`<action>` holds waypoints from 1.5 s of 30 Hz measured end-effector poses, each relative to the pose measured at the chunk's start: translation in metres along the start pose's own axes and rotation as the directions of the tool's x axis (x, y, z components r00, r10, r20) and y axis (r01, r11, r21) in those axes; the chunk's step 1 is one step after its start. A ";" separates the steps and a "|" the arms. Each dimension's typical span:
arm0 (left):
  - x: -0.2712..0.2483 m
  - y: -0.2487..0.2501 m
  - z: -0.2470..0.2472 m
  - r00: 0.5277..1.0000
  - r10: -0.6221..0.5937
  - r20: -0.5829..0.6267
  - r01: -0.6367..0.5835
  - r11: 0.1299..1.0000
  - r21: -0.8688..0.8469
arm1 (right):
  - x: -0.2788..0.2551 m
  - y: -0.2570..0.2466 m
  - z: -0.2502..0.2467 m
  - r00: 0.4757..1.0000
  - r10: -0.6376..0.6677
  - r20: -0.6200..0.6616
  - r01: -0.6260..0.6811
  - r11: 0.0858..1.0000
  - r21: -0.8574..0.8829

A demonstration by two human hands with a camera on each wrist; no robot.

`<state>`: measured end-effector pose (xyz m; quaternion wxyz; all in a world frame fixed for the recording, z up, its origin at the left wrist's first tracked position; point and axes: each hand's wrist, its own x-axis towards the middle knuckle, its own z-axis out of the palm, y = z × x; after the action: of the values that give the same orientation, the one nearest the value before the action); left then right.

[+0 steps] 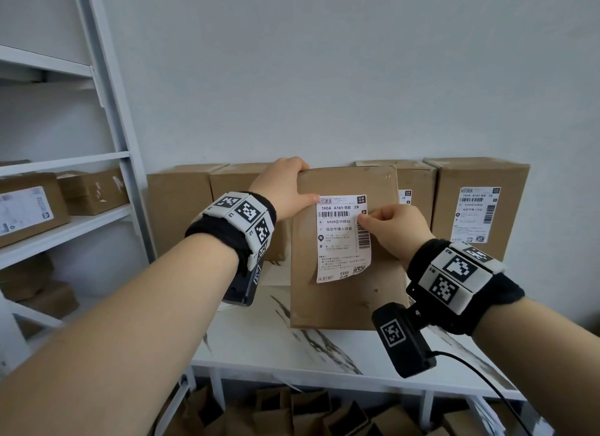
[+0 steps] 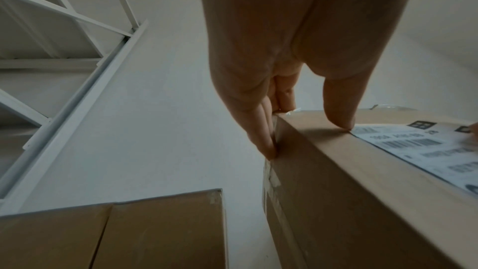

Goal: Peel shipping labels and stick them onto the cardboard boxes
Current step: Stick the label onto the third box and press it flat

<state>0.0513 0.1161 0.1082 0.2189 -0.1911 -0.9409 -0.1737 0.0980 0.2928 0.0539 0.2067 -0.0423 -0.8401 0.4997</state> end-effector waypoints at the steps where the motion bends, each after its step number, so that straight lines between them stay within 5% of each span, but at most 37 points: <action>1: 0.000 0.000 0.000 1.000 -0.002 -0.003 0.002 1.000 0.002 | 0.000 0.000 0.000 1.000 0.001 0.005 -0.001 1.000 -0.003; 19: 0.006 -0.002 0.002 1.000 -0.010 -0.015 0.010 1.000 0.022 | 0.004 0.005 -0.001 0.999 -0.040 0.001 0.040 0.999 -0.029; 33: 0.007 -0.003 0.002 1.000 -0.005 -0.013 0.005 1.000 0.009 | 0.008 0.000 0.000 0.998 -0.052 -0.043 0.040 0.971 -0.235; 45: 0.009 -0.005 0.003 1.000 0.005 -0.007 -0.005 1.000 -0.015 | 0.009 0.005 -0.001 0.996 -0.089 -0.031 0.082 0.979 -0.186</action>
<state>0.0407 0.1151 0.1090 0.2212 -0.1943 -0.9384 -0.1808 0.0896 0.2985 0.0528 0.2396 -0.0347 -0.8796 0.4094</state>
